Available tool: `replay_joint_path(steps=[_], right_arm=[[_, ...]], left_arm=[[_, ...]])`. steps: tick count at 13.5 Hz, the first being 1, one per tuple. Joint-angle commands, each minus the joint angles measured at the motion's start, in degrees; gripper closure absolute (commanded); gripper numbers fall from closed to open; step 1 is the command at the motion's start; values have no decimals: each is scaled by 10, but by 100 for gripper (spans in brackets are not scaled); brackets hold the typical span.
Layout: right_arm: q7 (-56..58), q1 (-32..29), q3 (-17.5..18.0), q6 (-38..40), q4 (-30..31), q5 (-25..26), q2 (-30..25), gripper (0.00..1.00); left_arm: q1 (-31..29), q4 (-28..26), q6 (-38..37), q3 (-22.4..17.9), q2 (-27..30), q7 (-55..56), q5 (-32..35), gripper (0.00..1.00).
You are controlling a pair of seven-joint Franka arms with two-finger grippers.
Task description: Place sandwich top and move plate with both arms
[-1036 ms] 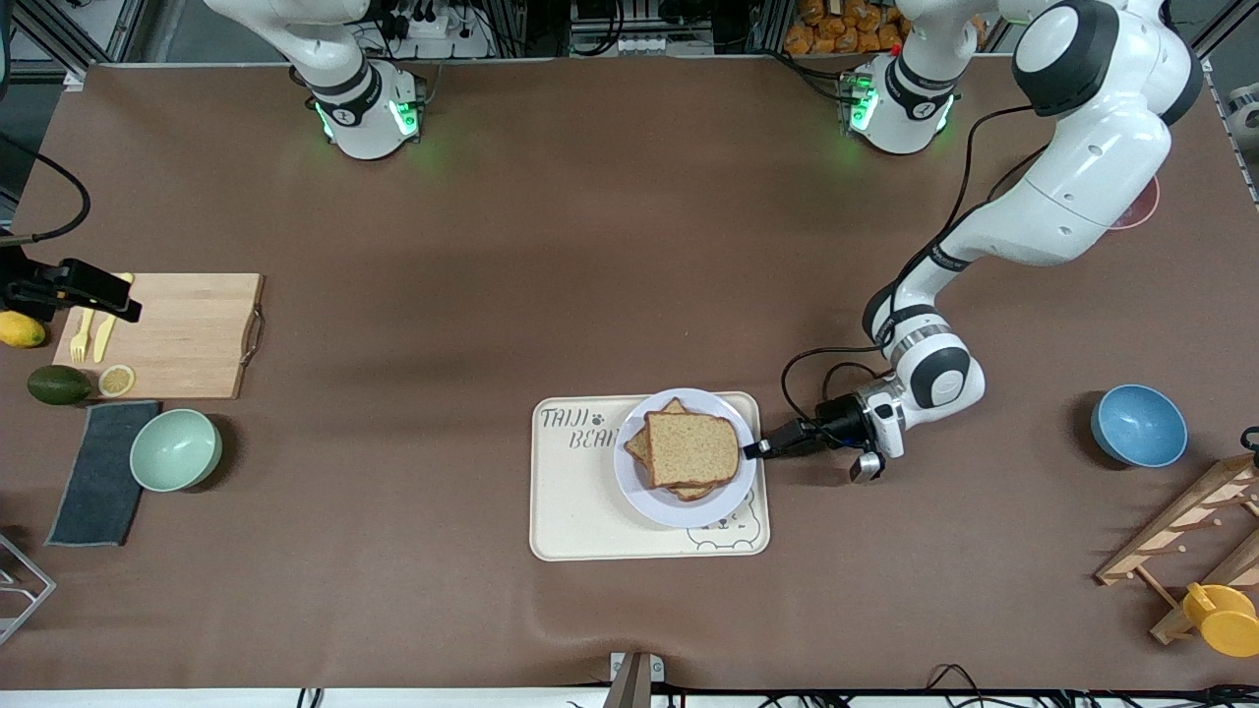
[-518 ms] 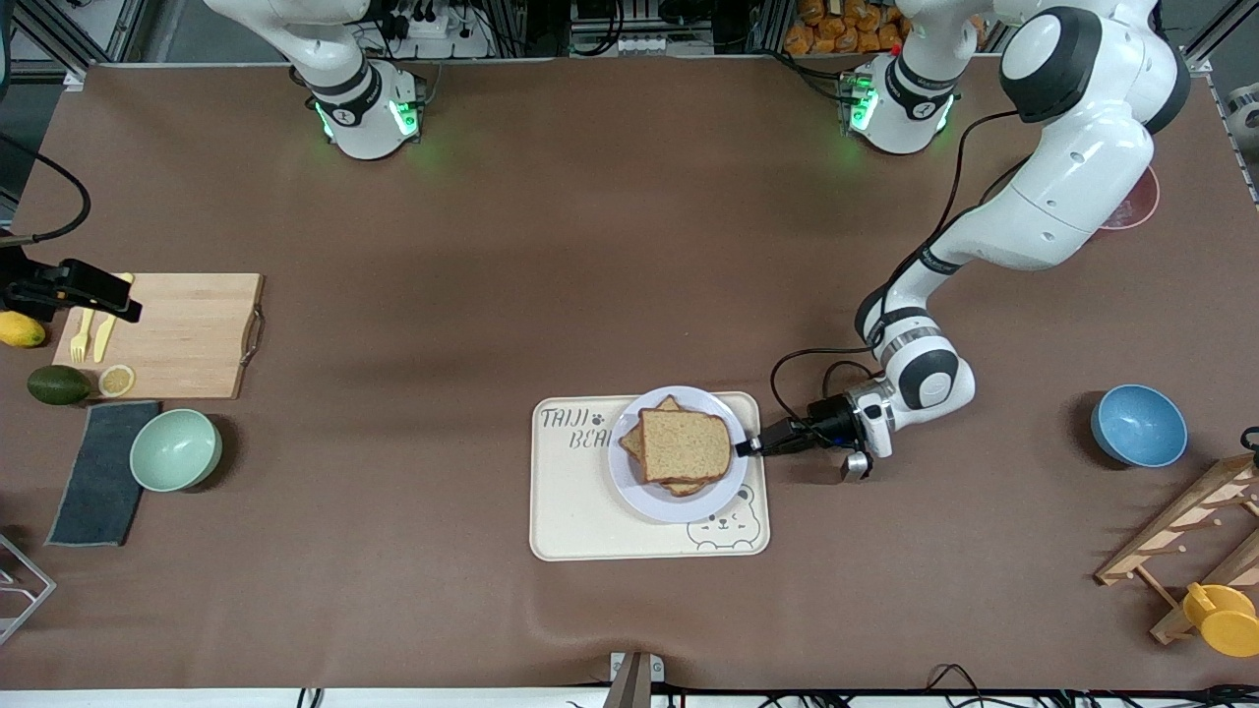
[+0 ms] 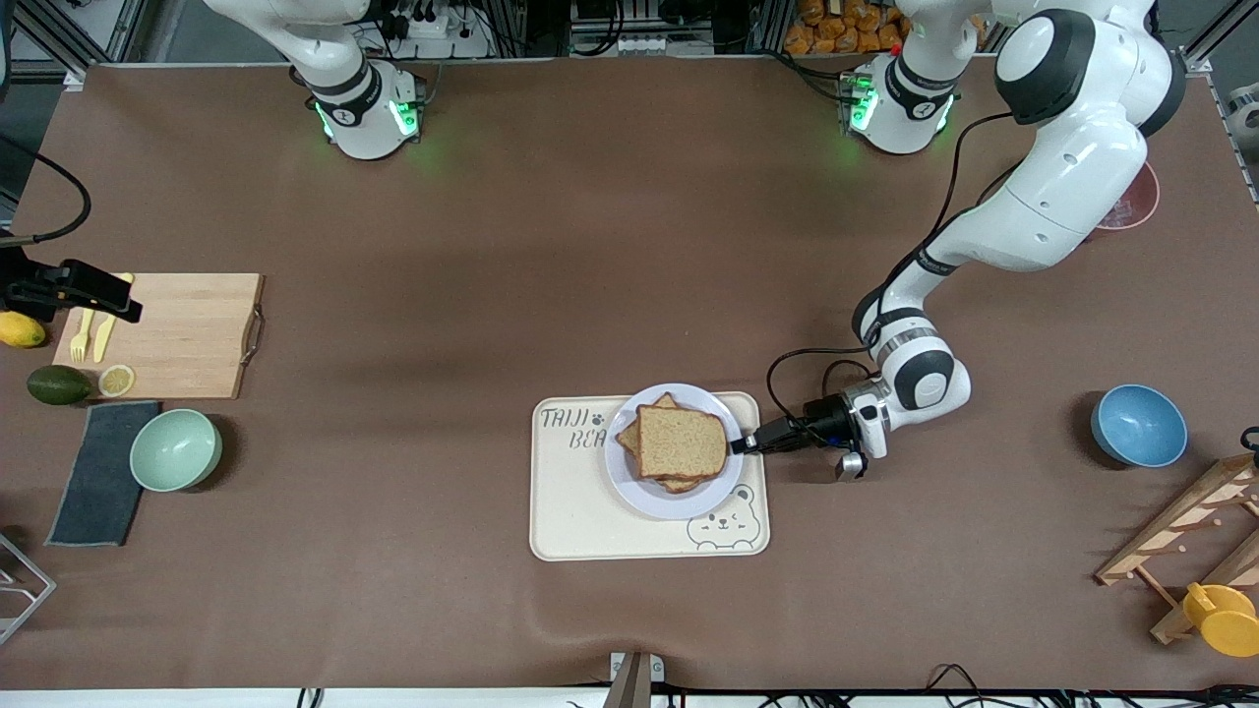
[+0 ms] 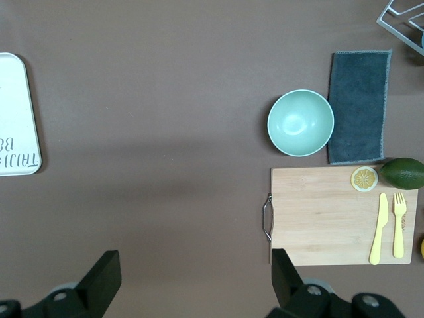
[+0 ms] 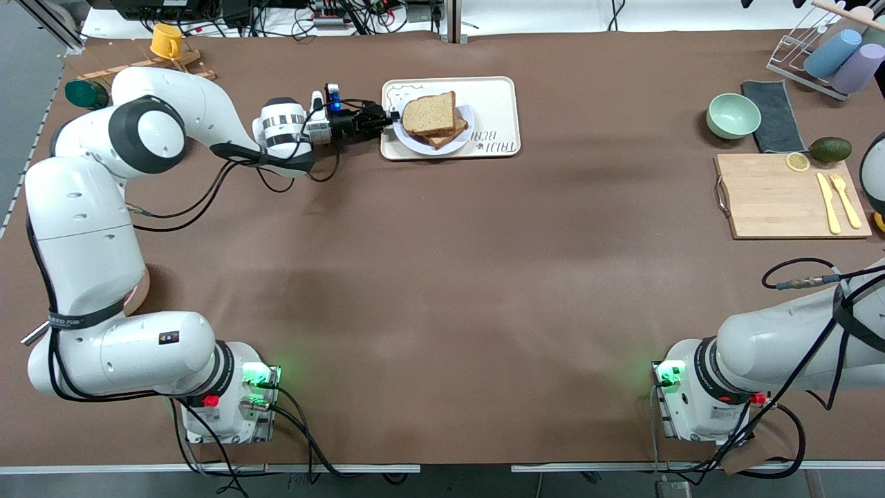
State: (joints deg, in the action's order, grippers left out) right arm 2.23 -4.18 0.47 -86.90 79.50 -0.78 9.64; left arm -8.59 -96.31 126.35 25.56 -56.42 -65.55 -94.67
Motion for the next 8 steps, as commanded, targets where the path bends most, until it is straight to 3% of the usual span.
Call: replay_joint_path(steps=[1,8], right_arm=[[1,-9,8,-4,5,0,-1,0],[1,-11,8,-5,5,-1,-1,0]], left_arm=[[0,5,1,-17,-19,8,30,0],[-1,-1,1,-15,10,92,46,0]])
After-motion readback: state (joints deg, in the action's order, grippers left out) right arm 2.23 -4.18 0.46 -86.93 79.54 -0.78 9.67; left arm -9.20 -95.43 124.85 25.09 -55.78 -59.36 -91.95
